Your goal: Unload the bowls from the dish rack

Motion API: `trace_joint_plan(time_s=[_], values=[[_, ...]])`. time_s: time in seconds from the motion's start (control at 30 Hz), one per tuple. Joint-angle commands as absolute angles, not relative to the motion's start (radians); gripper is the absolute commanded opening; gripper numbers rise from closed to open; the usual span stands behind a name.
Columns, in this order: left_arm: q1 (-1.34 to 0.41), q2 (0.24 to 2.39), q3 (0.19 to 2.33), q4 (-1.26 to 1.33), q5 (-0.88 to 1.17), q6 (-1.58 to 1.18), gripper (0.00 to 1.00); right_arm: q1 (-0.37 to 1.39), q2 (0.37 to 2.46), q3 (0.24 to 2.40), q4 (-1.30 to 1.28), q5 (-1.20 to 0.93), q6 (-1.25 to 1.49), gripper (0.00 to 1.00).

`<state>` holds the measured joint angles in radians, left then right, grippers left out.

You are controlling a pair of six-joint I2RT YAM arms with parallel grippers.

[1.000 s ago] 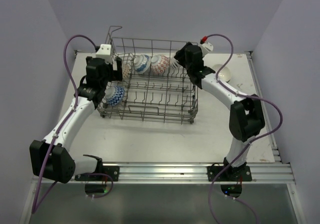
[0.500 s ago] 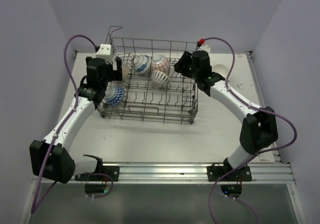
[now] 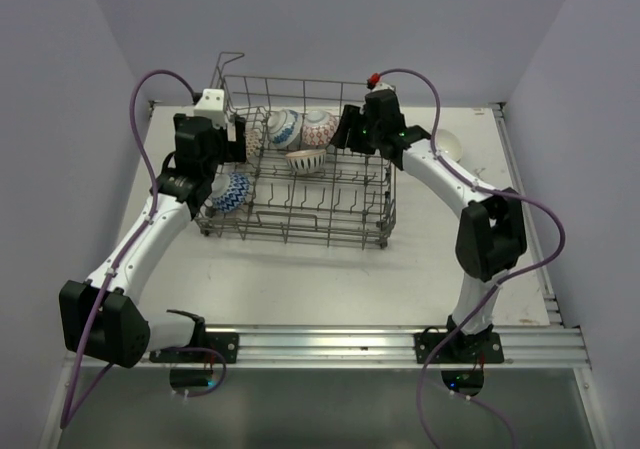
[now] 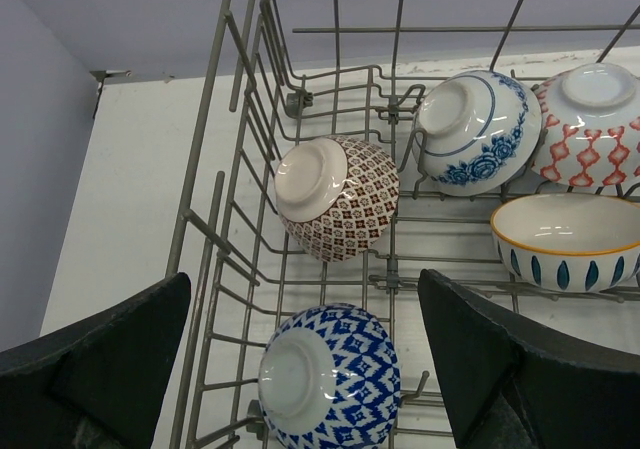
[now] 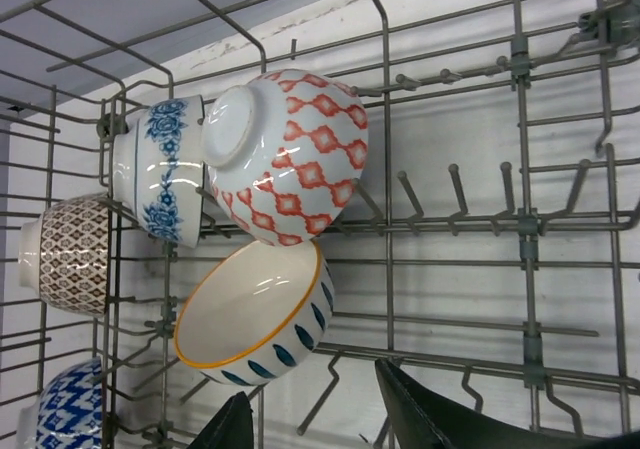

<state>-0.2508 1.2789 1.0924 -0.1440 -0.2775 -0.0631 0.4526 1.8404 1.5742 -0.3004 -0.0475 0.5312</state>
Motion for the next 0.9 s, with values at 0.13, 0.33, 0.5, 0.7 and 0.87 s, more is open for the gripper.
trace_joint_plan(time_s=[0.13,0.33,0.5,0.7,0.87], values=[[-0.258,1.256,1.135,-0.132,-0.281,-0.058,1.00,0.468,1.942,1.721,-0.388,-0.075,0.595,0.59],[-0.256,1.256,1.134,-0.130,-0.276,-0.061,1.00,0.477,2.094,1.919,-0.512,-0.080,0.623,0.66],[-0.256,1.255,1.134,-0.130,-0.278,-0.061,1.00,0.488,2.226,2.103,-0.639,-0.090,0.612,0.69],[-0.256,1.252,1.134,-0.130,-0.281,-0.058,1.00,0.494,2.313,2.200,-0.750,-0.158,0.581,0.65],[-0.256,1.247,1.134,-0.130,-0.282,-0.058,1.00,0.485,2.374,2.313,-0.873,-0.276,0.514,0.54]])
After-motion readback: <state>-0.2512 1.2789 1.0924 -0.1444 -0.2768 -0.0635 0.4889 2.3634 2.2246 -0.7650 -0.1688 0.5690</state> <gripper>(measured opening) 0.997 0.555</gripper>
